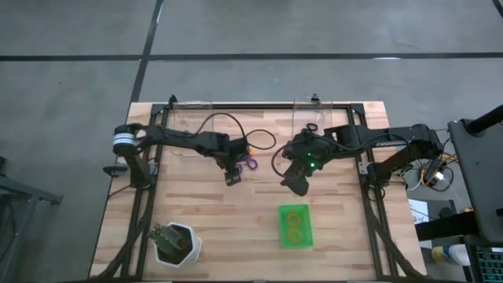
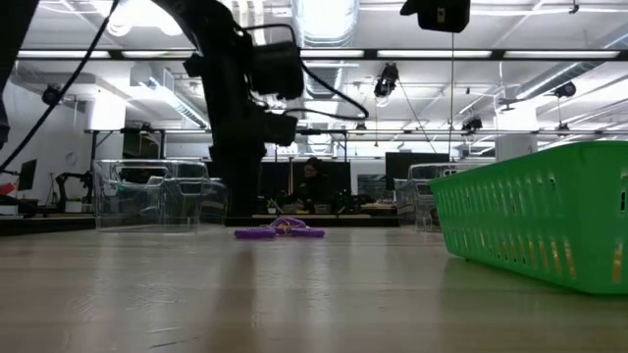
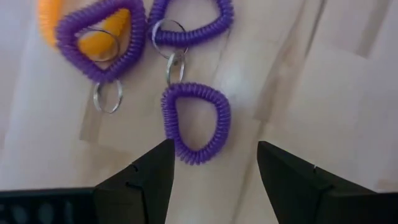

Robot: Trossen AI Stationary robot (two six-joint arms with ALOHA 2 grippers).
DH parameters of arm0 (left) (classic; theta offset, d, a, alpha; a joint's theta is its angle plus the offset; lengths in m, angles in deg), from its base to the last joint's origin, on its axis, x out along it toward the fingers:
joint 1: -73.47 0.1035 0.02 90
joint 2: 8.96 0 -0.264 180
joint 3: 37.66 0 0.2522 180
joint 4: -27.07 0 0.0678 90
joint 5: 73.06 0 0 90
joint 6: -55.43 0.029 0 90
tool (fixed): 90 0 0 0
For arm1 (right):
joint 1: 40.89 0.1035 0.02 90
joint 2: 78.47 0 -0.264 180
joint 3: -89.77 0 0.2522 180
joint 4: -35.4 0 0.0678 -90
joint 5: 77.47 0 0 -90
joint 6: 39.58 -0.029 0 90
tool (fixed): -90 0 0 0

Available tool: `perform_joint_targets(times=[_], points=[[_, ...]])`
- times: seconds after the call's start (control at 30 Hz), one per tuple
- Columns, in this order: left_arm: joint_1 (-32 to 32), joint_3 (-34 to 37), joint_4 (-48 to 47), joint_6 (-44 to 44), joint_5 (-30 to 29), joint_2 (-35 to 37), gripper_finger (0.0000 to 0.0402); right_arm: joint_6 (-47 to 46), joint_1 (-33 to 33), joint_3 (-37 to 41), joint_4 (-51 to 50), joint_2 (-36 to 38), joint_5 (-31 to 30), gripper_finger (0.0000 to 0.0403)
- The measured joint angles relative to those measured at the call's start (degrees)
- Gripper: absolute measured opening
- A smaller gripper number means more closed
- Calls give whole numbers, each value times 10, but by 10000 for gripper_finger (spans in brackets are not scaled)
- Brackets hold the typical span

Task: Sort spring keychains
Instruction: Put the bottom left purple spring keychain into the left transparent bin

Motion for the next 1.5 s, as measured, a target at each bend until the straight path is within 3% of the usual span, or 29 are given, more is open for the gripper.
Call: perform_joint_targets(times=[0.33, 0.43, 0.6, 0.8, 1.0, 1.2, 1.37, 1.5], points=[[0, 1, 26, 24, -12, -49, 214, -2, 0, 0, -1, 0, -1, 192], [0, 1, 29, 45, -13, -50, 176, -2, 0, 0, -1, 0, -11, 192], [0, 3, 30, 39, 2, -51, 28, 1, 0, 1, -1, 0, -14, 192], [0, -15, -14, 25, 17, -35, 7, 1, 0, 1, -1, 0, -14, 192], [-2, -36, -43, 11, 11, 53, 3, 2, 0, 1, -1, 0, -14, 192], [11, -39, -60, -7, -46, 160, 2, 21, 0, 1, -1, 0, -17, 192], [32, -39, -126, -38, -182, 217, 1, 25, -1, 1, -1, 0, -24, 192], [65, -31, -169, -70, -248, 245, 1, 26, -1, 1, 0, 0, -29, 192]])
